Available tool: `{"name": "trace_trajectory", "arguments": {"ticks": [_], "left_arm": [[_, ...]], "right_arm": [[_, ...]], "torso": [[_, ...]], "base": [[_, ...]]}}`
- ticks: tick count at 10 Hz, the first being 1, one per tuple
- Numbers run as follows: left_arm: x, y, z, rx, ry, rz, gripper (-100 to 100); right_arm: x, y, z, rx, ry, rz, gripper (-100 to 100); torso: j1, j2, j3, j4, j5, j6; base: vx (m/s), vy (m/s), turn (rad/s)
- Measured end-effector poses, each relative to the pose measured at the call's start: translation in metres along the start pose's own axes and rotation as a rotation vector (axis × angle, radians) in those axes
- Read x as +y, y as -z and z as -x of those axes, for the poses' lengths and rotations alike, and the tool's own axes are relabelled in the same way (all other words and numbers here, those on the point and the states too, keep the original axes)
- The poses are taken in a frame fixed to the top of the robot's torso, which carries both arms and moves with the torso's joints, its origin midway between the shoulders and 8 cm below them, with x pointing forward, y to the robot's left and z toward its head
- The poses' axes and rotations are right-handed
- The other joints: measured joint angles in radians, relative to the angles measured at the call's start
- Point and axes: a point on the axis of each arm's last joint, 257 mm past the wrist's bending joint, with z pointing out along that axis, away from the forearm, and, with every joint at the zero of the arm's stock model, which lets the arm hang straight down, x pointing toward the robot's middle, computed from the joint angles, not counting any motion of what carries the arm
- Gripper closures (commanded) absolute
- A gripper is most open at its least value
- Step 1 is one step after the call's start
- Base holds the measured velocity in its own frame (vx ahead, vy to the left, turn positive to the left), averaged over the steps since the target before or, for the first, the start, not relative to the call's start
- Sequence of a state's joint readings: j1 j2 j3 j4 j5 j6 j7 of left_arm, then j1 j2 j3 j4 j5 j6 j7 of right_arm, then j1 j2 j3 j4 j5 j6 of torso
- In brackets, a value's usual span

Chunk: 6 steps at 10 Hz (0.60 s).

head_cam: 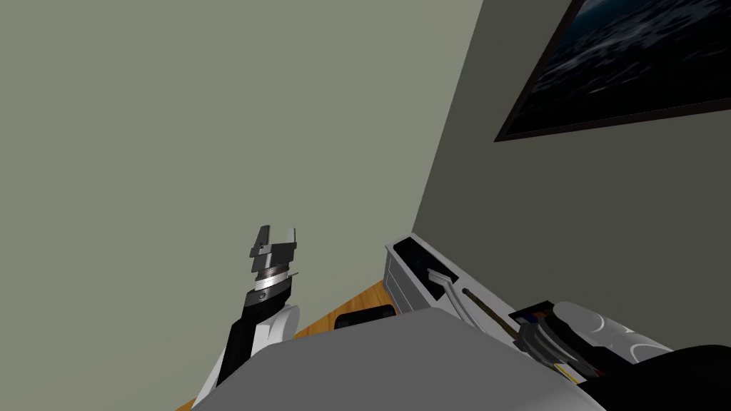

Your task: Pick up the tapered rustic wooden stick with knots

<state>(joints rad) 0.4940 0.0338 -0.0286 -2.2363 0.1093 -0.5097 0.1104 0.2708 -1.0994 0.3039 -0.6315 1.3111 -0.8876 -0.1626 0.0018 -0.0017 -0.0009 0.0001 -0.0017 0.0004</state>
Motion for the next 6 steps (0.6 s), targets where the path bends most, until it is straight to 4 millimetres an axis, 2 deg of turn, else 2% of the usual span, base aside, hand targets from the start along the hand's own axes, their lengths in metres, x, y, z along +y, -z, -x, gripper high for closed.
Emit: {"name": "trace_trajectory", "arguments": {"ticks": [1,2,3,5,6], "left_arm": [[0.000,0.000,0.000,0.000,0.000,0.000,0],[0.000,0.000,0.000,0.000,0.000,0.000,0],[0.000,0.000,0.000,0.000,0.000,0.000,0],[0.000,0.000,0.000,0.000,0.000,0.000,0],[0.000,0.000,0.000,0.000,0.000,0.000,0]], "right_arm": [[0.000,0.000,0.000,0.000,0.000,0.000,100],[0.000,0.000,0.000,0.000,-0.001,0.000,0],[0.000,0.000,0.000,0.000,-0.001,0.000,100],[-0.013,0.015,0.005,0.003,0.008,-0.008,100],[-0.014,0.016,0.004,0.004,0.008,-0.006,0]], "torso": [[0.000,0.000,0.000,0.000,0.000,0.000],[0.000,0.000,0.000,0.000,0.000,0.000],[0.000,0.000,0.000,0.000,0.000,0.000],[0.005,0.001,0.000,0.000,0.002,0.000],[0.003,0.001,0.000,0.000,0.001,0.000]], "base": [[0.000,0.000,0.000],[0.000,0.000,0.000],[-0.007,0.042,-0.083],[-0.008,0.050,-0.053],[-0.001,0.006,-0.001]]}}
